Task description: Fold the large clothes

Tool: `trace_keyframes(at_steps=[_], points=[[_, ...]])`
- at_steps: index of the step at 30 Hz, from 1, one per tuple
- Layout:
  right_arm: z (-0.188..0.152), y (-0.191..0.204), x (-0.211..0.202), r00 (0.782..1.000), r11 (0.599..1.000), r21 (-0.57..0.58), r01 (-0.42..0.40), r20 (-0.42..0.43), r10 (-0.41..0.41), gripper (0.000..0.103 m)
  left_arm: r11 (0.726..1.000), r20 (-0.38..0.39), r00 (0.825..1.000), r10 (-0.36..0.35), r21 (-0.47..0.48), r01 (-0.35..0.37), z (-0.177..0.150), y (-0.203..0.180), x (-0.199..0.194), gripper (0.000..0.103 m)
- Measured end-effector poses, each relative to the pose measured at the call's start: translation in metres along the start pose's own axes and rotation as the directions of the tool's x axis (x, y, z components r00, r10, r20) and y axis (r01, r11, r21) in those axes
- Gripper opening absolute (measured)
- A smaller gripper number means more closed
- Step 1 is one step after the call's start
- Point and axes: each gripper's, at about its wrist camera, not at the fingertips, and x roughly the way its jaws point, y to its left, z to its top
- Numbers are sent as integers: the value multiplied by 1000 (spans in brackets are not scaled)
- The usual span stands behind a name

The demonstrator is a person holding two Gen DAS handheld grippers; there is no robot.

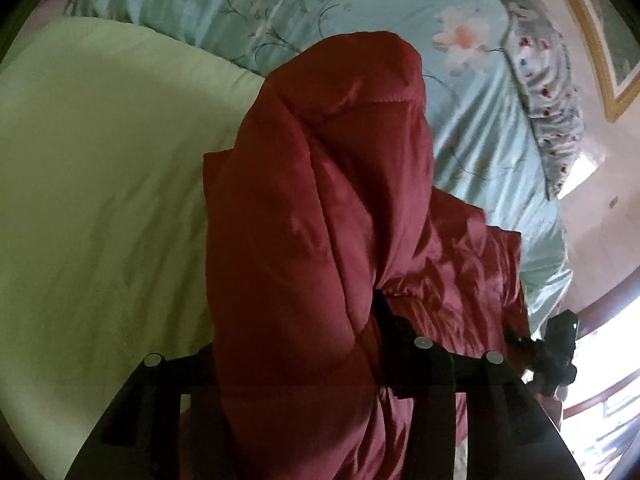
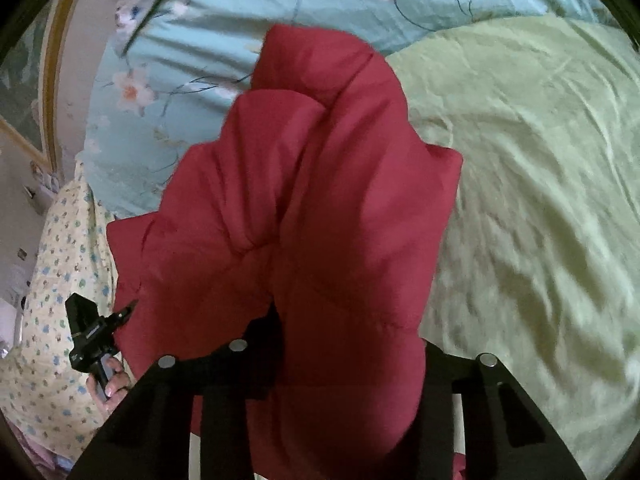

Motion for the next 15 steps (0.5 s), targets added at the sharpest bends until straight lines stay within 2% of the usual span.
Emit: trace_keyframes(at_steps=[6, 13, 15], points=[[-46, 8, -34, 998, 999, 5, -54, 11, 54, 36, 1000, 12, 1000, -19, -20, 19, -53, 5, -52, 43], [-100, 13, -70, 994, 995, 2, -102, 28, 102, 36, 996, -10, 999, -43, -81, 42, -108, 13, -103, 43], [-119, 9, -77, 993, 994, 9, -113, 32, 113, 36, 997, -16, 999, -39, -68, 37, -120, 12, -115, 44]])
